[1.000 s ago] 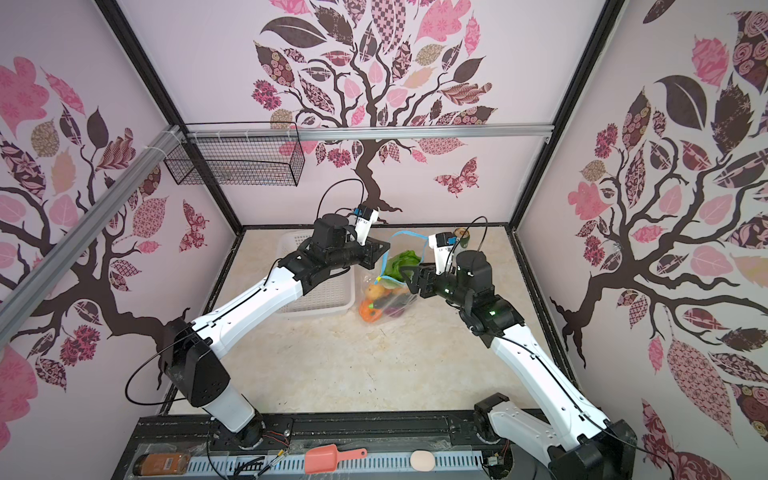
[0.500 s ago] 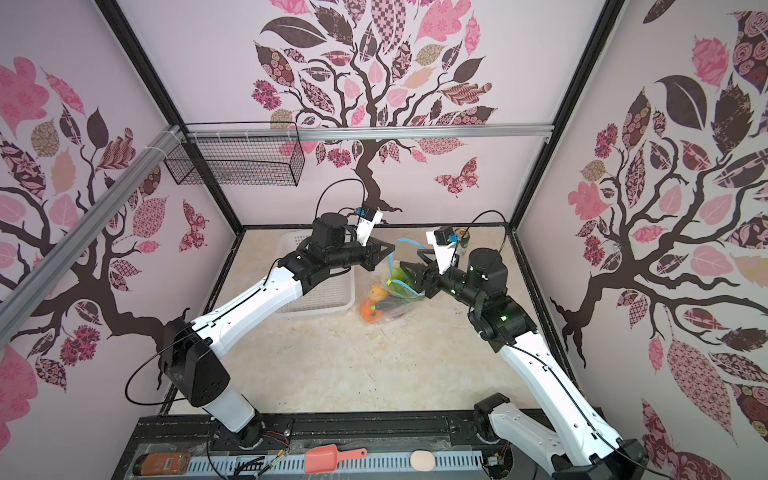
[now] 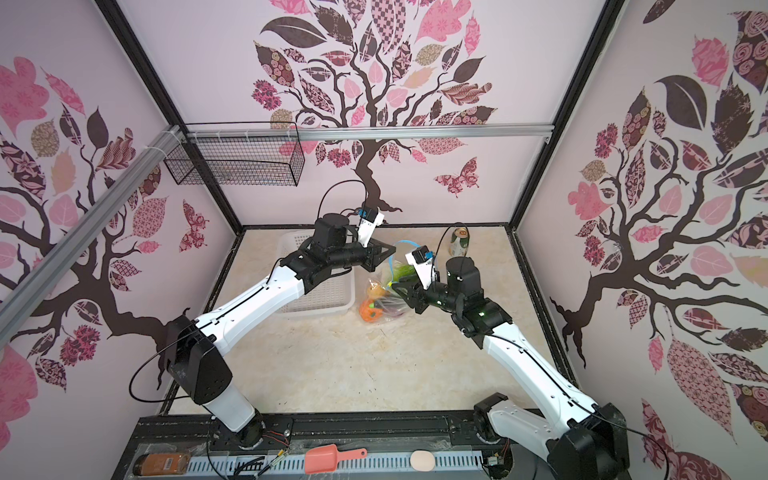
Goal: Place the food in the zip-top bag and seal the zipper
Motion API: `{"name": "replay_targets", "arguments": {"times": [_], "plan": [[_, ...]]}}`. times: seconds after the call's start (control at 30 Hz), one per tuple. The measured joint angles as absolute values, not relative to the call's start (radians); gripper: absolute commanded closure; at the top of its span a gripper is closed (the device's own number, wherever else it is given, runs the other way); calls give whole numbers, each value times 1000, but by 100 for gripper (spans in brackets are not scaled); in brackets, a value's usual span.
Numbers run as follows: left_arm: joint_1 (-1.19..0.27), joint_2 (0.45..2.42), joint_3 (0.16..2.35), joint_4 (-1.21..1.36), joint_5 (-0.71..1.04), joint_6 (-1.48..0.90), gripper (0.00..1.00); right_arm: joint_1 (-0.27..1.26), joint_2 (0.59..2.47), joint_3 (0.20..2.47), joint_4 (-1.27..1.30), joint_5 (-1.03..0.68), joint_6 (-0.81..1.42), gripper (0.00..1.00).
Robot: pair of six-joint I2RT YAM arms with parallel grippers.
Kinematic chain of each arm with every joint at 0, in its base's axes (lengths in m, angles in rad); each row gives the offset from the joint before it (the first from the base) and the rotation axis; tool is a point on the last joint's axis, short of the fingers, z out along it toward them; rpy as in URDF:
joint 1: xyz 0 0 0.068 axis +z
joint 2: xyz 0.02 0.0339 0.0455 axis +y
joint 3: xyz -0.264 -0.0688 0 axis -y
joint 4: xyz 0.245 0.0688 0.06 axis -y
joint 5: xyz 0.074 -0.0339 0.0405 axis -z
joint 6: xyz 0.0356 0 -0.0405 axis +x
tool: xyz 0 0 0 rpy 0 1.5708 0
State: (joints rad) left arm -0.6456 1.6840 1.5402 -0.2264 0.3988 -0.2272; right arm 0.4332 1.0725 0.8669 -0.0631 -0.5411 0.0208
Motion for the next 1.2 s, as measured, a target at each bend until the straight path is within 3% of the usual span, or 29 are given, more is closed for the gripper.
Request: {"name": "replay_targets", "arguments": {"times": [0.17, 0.23, 0.27, 0.37, 0.43, 0.63, 0.87, 1.2], "plan": [[-646, 1686, 1540, -226, 402, -227, 100, 439, 1078, 867, -58, -544, 25, 100], [-645, 1687, 1541, -226, 405, -227, 100, 439, 1078, 866, -49, -544, 29, 100], [-644, 1688, 1540, -226, 406, -227, 91, 439, 1078, 865, -43, -544, 30, 100], [-640, 1688, 1541, -226, 406, -231, 33, 439, 1078, 860, -18, -543, 45, 100], [-633, 1688, 1541, -226, 406, -242, 24, 440, 1078, 855, 3, -543, 62, 100], [-544, 1622, 1443, -140, 443, -334, 24, 441, 1093, 851, 116, -535, 142, 100], [-451, 1494, 1284, 47, 532, -395, 48, 442, 1189, 934, 146, -516, 231, 100], [-458, 1481, 1217, 222, 707, -372, 62, 442, 1278, 1022, 145, -514, 298, 100]]}}
